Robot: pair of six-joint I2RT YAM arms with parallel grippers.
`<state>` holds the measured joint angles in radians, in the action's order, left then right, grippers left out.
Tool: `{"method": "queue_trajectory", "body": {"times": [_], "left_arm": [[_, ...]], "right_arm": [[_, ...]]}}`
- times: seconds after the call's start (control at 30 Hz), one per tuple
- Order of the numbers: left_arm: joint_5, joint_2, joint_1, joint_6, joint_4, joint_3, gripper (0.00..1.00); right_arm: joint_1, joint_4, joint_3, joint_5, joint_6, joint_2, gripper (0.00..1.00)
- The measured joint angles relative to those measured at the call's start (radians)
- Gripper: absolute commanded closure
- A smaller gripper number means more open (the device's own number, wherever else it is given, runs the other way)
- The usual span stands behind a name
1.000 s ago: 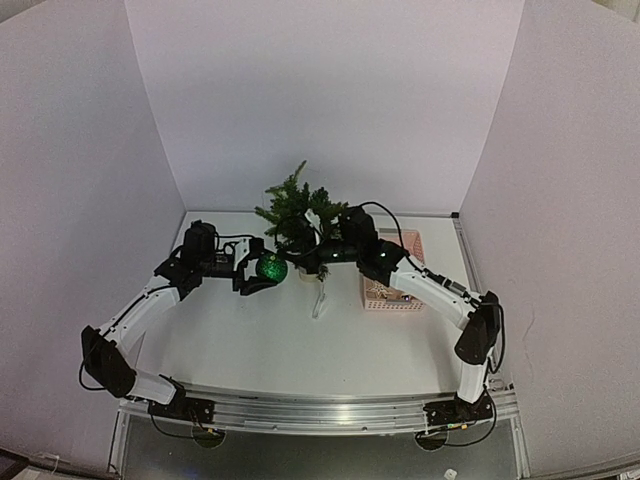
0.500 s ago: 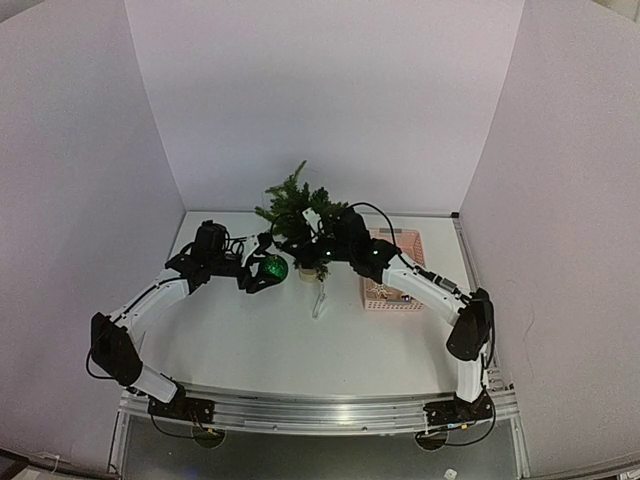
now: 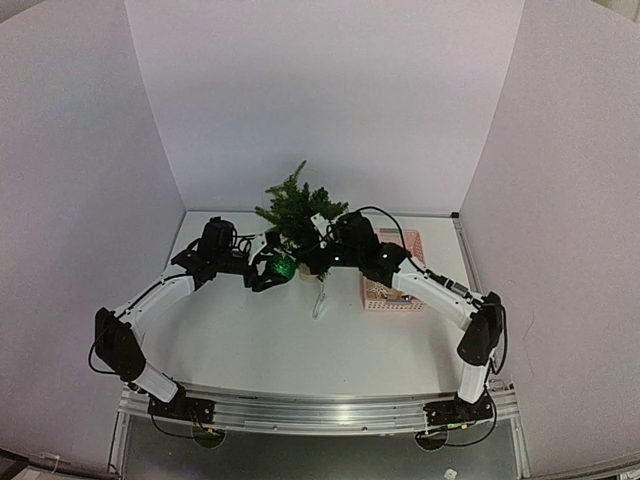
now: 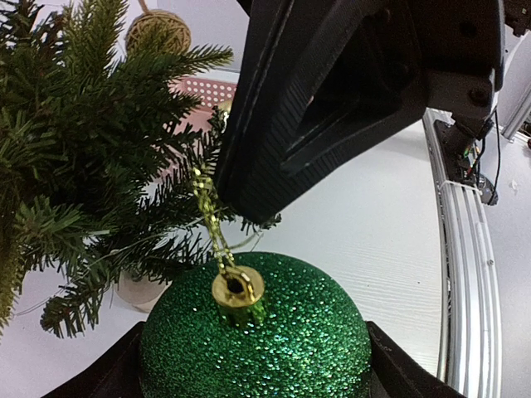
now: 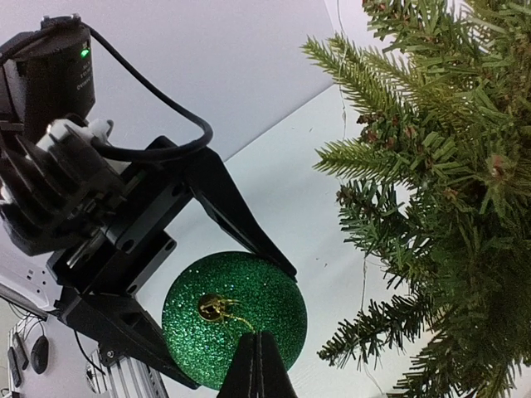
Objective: Decorate the small christmas tree
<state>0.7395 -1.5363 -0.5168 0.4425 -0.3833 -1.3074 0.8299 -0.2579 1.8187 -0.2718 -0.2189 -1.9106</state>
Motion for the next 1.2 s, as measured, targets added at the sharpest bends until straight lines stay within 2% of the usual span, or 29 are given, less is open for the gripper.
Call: {"method": "queue_trajectory", "body": {"times": [0.27, 0.6, 0.9, 1.2], "left_arm": [[0.0, -0.033, -0.031, 0.001, -0.046, -0.046, 0.53], [-0.009, -0.058, -0.032, -0.024, -0.069, -0.123, 0.52], [-0.035, -0.057, -0.025, -0.021, -0.099, -0.126, 0.52], [-0.056, -0.057, 0.071, -0.051, -0.081, -0.126, 0.52]], "right_arm": [[0.0, -0.008, -0.053, 0.02, -0.013, 0.086, 1.0], [0.0, -0.024, -0.042, 0.035, -0.006, 0.106, 1.0], [0.0, -0.028, 0.158, 0.037, 0.002, -0.02, 1.0], [0.003, -0.033, 0.303, 0.103, 0.017, -0.153, 1.0]]}}
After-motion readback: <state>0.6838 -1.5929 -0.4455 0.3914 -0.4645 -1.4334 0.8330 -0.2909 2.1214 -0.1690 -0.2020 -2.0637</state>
